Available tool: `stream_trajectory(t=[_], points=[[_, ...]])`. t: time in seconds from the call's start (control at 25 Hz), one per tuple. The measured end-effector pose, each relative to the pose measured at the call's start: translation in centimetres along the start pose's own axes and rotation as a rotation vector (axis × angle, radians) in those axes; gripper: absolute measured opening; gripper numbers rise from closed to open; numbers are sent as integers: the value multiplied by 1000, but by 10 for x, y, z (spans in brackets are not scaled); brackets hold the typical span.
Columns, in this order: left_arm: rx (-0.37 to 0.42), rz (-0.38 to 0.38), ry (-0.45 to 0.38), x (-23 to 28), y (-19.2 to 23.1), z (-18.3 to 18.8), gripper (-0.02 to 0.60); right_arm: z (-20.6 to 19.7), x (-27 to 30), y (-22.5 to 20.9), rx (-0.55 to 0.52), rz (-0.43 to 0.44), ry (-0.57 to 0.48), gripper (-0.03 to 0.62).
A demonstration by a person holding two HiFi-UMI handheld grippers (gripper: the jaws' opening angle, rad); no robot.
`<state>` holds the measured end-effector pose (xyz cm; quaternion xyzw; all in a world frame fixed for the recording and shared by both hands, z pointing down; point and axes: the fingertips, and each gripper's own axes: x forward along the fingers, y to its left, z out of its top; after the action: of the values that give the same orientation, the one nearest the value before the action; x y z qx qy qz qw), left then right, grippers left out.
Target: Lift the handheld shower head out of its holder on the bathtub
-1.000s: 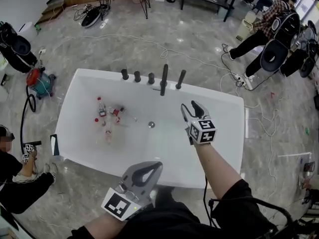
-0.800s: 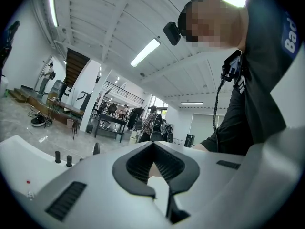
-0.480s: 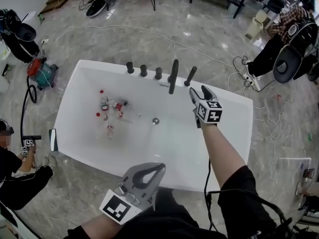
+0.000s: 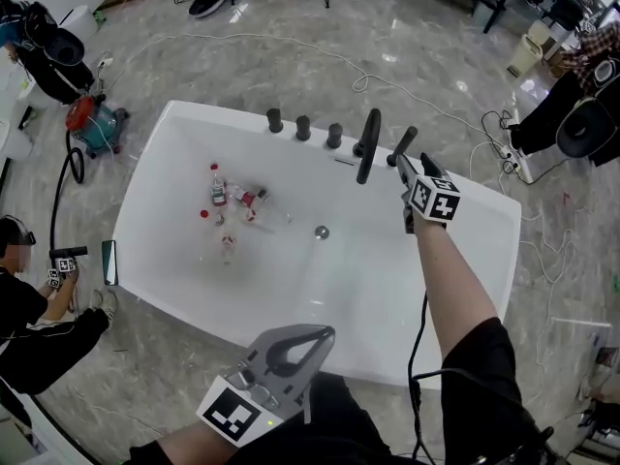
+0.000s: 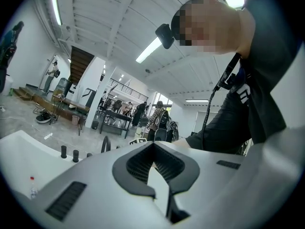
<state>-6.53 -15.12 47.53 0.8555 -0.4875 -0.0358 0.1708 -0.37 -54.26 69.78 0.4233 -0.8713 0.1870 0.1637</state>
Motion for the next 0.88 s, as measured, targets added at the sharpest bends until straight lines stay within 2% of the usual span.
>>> stream_trajectory(t=[0.28,0.52,0.88], points=[[-16,21,-2,6,18,-21,0,-14,40,-13,-66,-18,26,232],[-17,39,14,4,33,-44,0,-19,72,-41,-53,-68,20,232],[-24,56,31,0,47,-74,0,-20,106,-56,-67,-92,22,230]])
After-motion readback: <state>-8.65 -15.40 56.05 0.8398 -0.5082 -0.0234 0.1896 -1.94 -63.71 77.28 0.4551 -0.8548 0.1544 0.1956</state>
